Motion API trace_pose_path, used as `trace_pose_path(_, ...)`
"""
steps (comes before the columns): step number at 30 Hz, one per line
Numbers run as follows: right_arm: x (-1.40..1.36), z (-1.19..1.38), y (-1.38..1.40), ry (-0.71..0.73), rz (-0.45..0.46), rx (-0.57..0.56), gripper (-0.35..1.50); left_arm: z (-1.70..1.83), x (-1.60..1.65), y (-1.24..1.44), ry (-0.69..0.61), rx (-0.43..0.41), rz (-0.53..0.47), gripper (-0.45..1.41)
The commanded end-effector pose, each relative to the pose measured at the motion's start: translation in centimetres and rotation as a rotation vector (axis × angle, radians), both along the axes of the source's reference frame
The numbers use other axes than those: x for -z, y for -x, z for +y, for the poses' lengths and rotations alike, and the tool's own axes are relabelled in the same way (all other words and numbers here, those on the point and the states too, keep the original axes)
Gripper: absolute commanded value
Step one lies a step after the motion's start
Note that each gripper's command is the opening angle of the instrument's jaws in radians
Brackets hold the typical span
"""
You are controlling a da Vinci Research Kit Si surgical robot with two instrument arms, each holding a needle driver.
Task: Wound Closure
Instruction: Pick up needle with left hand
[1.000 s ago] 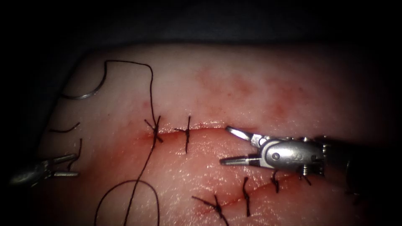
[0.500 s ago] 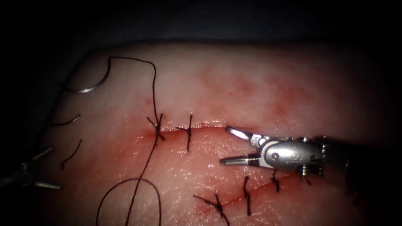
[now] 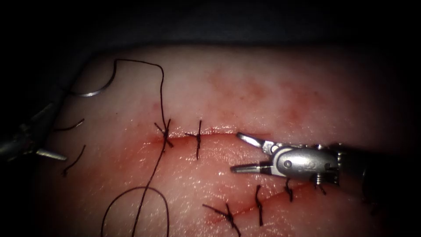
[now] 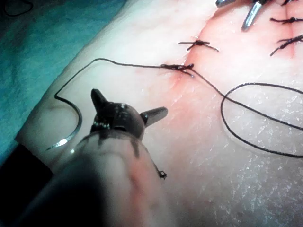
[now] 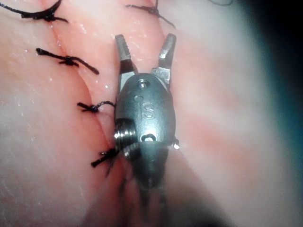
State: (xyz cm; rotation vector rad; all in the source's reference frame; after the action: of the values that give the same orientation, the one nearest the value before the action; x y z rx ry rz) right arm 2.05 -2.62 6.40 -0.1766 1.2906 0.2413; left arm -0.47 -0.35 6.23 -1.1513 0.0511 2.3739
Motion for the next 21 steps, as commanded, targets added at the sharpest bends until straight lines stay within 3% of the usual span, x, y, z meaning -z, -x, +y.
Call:
trace_pose_path(1, -0.03, 0.04, -0.10, 0.003, 0.004, 0.000, 1.33, 0.11, -0.08, 0.09, 0.002, 0.003, 0.007, 0.78)
trace_pose_path(8, -0.04, 0.03, -0.11, 0.004, 0.003, 0.000, 1.33, 0.50, -0.48, 0.13, 0.020, 0.024, 0.120, 0.78)
trace_pose_path(14, -0.05, 0.03, -0.12, 0.004, 0.003, -0.001, 1.33, 0.62, -0.83, 0.09, 0.018, 0.025, 0.127, 0.67)
trace_pose_path(21, -0.04, 0.03, -0.13, 0.004, 0.002, -0.002, 1.35, 0.69, -1.12, 0.07, -0.001, -0.053, 0.157, 0.51)
